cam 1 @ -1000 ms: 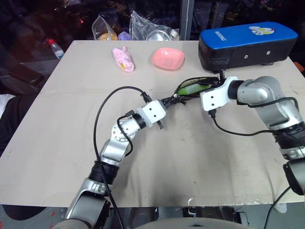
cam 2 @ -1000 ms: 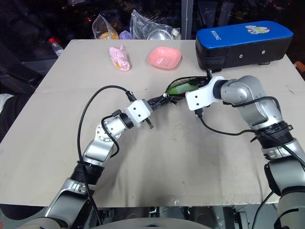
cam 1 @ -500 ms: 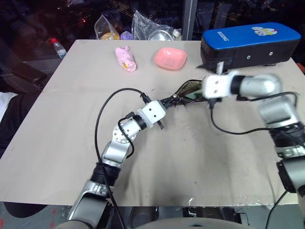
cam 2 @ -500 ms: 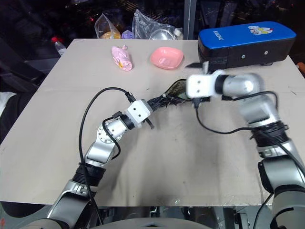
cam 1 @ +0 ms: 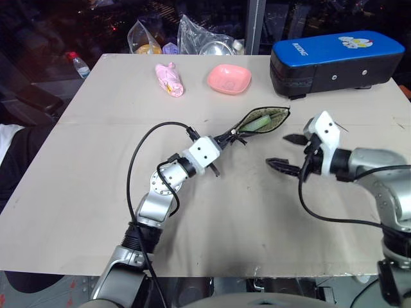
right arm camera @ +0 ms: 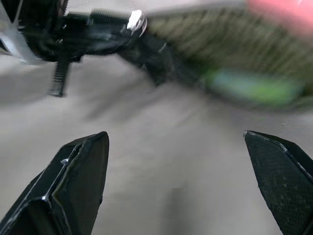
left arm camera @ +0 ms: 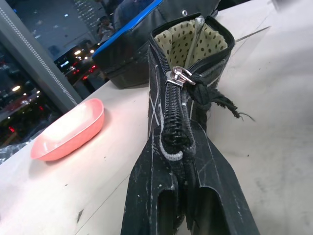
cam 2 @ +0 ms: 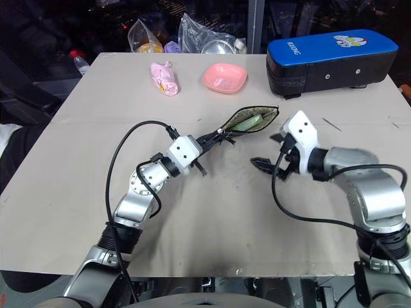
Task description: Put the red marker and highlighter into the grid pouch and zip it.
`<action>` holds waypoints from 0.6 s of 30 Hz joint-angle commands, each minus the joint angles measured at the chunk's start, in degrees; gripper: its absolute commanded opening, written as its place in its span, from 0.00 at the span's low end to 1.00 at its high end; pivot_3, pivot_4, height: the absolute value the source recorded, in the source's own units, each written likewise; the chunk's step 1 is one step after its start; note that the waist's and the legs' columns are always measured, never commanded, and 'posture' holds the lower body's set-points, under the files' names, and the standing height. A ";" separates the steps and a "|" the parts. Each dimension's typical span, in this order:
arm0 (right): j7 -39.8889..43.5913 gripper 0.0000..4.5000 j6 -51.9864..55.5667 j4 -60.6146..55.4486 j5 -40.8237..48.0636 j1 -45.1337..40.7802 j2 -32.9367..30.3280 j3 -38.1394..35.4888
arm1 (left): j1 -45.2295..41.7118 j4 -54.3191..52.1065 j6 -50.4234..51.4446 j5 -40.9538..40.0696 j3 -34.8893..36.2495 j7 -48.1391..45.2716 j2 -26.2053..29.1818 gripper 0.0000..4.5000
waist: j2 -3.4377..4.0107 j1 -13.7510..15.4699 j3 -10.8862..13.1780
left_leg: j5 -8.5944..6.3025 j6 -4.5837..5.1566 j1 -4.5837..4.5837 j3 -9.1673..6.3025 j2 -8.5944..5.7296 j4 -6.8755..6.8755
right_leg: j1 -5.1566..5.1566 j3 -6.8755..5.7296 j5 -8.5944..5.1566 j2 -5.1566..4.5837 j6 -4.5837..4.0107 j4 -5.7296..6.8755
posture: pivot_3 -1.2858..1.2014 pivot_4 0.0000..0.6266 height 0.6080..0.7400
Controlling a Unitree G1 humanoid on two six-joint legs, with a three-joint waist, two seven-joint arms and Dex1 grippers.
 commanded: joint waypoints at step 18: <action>-14.41 0.88 1.70 9.29 8.05 -8.09 18.57 2.26 | 1.53 -2.78 -0.56 0.15 -1.73 -2.07 0.78 0.00 | 0.00 -0.08 0.00 | -0.01 0.02 -0.03 -0.07 0.01 -0.03 | -0.01 0.05 0.00 0.16 0.01 -0.05 | 0.52 0.24 0.59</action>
